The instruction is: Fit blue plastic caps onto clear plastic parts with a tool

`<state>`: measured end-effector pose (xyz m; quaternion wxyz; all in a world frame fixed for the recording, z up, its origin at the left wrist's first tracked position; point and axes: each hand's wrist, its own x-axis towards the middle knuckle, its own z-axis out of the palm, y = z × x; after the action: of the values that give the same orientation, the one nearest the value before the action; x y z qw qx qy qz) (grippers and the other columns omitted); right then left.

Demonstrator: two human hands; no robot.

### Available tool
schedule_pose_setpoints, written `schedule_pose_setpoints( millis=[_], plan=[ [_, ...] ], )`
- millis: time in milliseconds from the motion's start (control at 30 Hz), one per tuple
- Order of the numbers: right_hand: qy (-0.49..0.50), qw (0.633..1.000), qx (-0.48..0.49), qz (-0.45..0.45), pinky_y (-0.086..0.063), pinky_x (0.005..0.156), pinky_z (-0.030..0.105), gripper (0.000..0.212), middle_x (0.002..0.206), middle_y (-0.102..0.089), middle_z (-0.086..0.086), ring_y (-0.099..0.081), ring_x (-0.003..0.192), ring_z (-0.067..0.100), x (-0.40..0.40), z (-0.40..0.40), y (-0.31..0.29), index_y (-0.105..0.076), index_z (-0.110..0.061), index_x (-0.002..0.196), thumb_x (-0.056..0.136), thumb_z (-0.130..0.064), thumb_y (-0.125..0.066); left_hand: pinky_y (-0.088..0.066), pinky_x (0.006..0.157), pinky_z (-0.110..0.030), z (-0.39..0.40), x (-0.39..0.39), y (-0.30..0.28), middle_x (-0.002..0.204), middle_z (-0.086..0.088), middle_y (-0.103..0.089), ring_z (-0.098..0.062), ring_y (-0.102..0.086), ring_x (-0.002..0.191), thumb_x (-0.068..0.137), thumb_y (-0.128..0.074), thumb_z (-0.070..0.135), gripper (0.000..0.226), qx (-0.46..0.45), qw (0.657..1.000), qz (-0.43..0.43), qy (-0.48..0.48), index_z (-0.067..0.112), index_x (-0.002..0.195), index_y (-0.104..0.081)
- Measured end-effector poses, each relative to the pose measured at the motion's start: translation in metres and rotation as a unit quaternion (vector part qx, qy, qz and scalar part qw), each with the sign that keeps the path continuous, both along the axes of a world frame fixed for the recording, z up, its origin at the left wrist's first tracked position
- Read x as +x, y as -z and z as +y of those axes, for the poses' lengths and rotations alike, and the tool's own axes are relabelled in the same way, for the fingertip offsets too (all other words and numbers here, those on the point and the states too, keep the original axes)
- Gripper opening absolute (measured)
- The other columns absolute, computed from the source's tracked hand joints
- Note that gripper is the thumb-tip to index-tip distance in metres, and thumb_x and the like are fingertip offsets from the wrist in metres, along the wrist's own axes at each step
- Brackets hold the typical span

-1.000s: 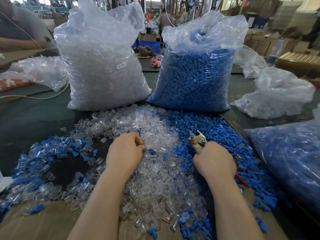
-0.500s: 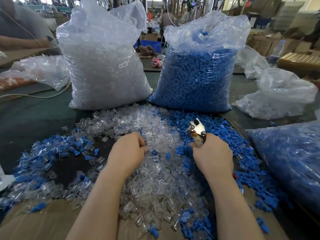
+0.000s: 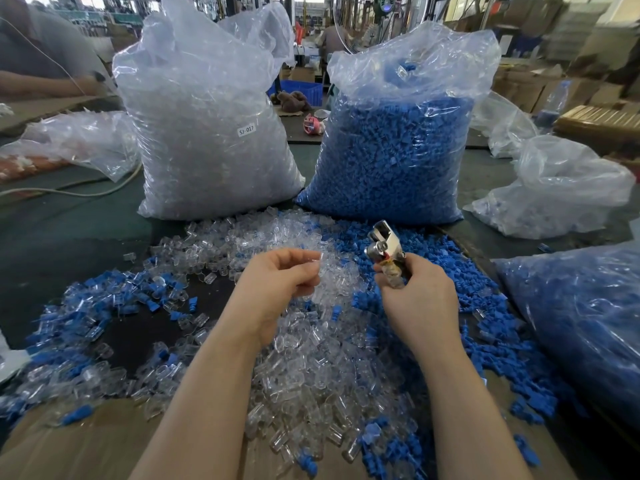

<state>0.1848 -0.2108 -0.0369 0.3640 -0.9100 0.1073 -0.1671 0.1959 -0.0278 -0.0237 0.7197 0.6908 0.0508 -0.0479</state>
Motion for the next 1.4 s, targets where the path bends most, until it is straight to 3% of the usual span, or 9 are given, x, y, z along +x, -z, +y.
schedule_pose_setpoints(
  millis=[100, 200, 300, 533, 667, 933, 1167, 1400],
  plan=[
    [-0.021, 0.999, 0.049, -0.004, -0.053, 0.077, 0.043, 0.007, 0.087, -0.068, -0.003, -0.061, 0.082, 0.018, 0.0, 0.001, -0.001, -0.068, -0.021, 0.093, 0.09, -0.022, -0.062, -0.056, 0.065, -0.019, -0.004, -0.002, -0.002, 0.071, 0.0, -0.07, -0.008, -0.066, 0.066, 0.086, -0.07, 0.008, 0.007, -0.065, 0.998, 0.015, 0.007, 0.006, 0.093, -0.072],
    [-0.039, 0.996, 0.076, -0.014, -0.053, 0.081, 0.048, 0.007, 0.089, -0.069, -0.001, -0.063, 0.085, 0.021, 0.001, 0.002, -0.001, -0.069, -0.018, 0.094, 0.091, -0.021, -0.063, -0.056, 0.07, -0.021, -0.008, -0.002, -0.002, 0.072, 0.0, -0.071, -0.01, -0.067, 0.07, 0.082, -0.075, 0.02, 0.018, -0.078, 0.997, 0.018, -0.003, 0.006, 0.092, -0.073],
    [-0.043, 0.994, 0.094, -0.03, -0.054, 0.083, 0.047, 0.008, 0.087, -0.069, -0.004, -0.064, 0.086, 0.019, 0.001, 0.004, -0.003, -0.069, -0.018, 0.094, 0.089, -0.024, -0.068, -0.056, 0.075, -0.024, -0.01, -0.003, -0.003, 0.078, -0.002, -0.072, -0.013, -0.067, 0.076, 0.084, -0.074, 0.018, 0.016, -0.078, 0.997, 0.01, -0.009, 0.007, 0.096, -0.074],
    [-0.071, 0.984, 0.146, -0.071, -0.055, 0.074, 0.041, 0.011, 0.071, -0.067, -0.011, -0.063, 0.071, 0.006, -0.002, 0.01, -0.003, -0.064, -0.03, 0.079, 0.086, -0.03, -0.074, -0.058, 0.084, -0.029, -0.015, -0.004, -0.003, 0.093, -0.006, -0.077, -0.017, -0.073, 0.088, 0.08, -0.074, -0.003, 0.025, -0.059, 0.997, -0.02, -0.043, 0.012, 0.1, -0.075],
    [-0.091, 0.981, 0.157, -0.076, -0.054, 0.067, 0.033, 0.015, 0.074, -0.067, -0.021, -0.061, 0.067, 0.004, -0.002, 0.012, -0.001, -0.063, -0.031, 0.076, 0.084, -0.033, -0.075, -0.057, 0.073, -0.019, -0.019, -0.005, 0.0, 0.082, 0.0, -0.077, -0.009, -0.073, 0.076, 0.077, -0.08, 0.001, 0.024, -0.018, 0.996, -0.039, -0.078, 0.014, 0.096, -0.077],
    [-0.097, 0.978, 0.156, -0.096, -0.053, 0.064, 0.032, 0.016, 0.068, -0.066, -0.012, -0.061, 0.066, 0.005, -0.002, 0.017, -0.002, -0.063, -0.027, 0.077, 0.083, -0.033, -0.076, -0.056, 0.061, -0.018, -0.03, -0.01, -0.004, 0.071, -0.003, -0.075, -0.011, -0.072, 0.067, 0.079, -0.077, -0.002, 0.015, -0.04, 0.993, -0.057, -0.097, 0.01, 0.086, -0.073],
    [-0.068, 0.983, 0.125, -0.112, -0.054, 0.068, 0.042, 0.013, 0.071, -0.066, -0.01, -0.063, 0.07, 0.013, -0.005, 0.019, -0.005, -0.066, -0.022, 0.084, 0.084, -0.033, -0.074, -0.056, 0.061, -0.019, -0.035, -0.012, -0.009, 0.071, -0.004, -0.075, -0.016, -0.074, 0.071, 0.078, -0.079, 0.002, 0.011, -0.009, 0.993, -0.068, -0.1, 0.012, 0.079, -0.074],
    [-0.059, 0.984, 0.134, -0.105, -0.05, 0.062, 0.037, 0.013, 0.068, -0.064, -0.009, -0.061, 0.067, 0.012, -0.004, 0.02, -0.005, -0.063, -0.024, 0.08, 0.084, -0.032, -0.072, -0.059, 0.067, -0.026, -0.04, -0.013, -0.008, 0.068, 0.005, -0.074, -0.01, -0.073, 0.068, 0.076, -0.082, 0.009, 0.015, 0.077, 0.984, -0.119, -0.109, 0.023, 0.073, -0.077]
  ],
)
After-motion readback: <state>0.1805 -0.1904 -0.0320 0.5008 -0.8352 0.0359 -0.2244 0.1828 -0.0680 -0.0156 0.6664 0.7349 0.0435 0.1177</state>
